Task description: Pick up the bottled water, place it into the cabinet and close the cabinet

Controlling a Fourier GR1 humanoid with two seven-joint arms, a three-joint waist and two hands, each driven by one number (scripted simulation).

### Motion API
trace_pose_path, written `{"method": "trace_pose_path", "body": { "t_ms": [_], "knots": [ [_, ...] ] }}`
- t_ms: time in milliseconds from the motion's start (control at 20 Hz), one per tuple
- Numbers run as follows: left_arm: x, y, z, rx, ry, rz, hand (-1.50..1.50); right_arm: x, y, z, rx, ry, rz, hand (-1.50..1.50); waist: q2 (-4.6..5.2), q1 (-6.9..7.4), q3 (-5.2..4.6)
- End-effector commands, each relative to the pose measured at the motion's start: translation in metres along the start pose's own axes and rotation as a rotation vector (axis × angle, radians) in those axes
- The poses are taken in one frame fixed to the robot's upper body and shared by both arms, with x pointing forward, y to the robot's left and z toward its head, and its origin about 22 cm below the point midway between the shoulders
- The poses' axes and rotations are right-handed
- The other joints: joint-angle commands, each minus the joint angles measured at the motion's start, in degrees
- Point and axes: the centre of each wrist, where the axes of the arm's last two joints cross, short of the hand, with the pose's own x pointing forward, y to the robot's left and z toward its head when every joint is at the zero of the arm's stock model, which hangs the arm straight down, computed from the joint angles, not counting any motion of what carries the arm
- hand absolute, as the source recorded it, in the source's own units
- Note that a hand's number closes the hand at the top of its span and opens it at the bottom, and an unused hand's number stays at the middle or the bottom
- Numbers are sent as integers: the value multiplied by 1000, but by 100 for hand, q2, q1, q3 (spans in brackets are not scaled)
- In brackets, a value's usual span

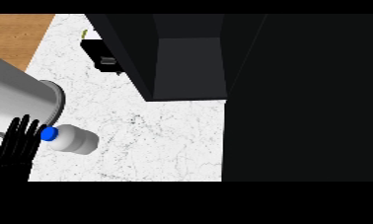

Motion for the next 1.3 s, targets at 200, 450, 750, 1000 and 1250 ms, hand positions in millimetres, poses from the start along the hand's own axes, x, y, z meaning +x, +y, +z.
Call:
{"method": "trace_pose_path", "body": {
  "t_ms": [200,450,750,1000,1250],
  "knots": [
    [-45,13,-11,19,-1,28,-150,43,10,-1,5,-66,9,-150,7,53,0],
    [-59,13,-24,26,17,5,-150,46,2,10,3,-65,7,-150,-2,28,4],
    [-87,20,-25,57,-9,-15,-150,40,3,12,4,-82,20,-150,14,21,-4],
    [-106,7,-30,63,1,24,-150,38,-5,18,5,-96,38,-150,13,29,-1],
    [-123,7,-24,29,2,145,-150,36,-5,27,0,-69,29,-150,18,1,-6]
  ]
}}
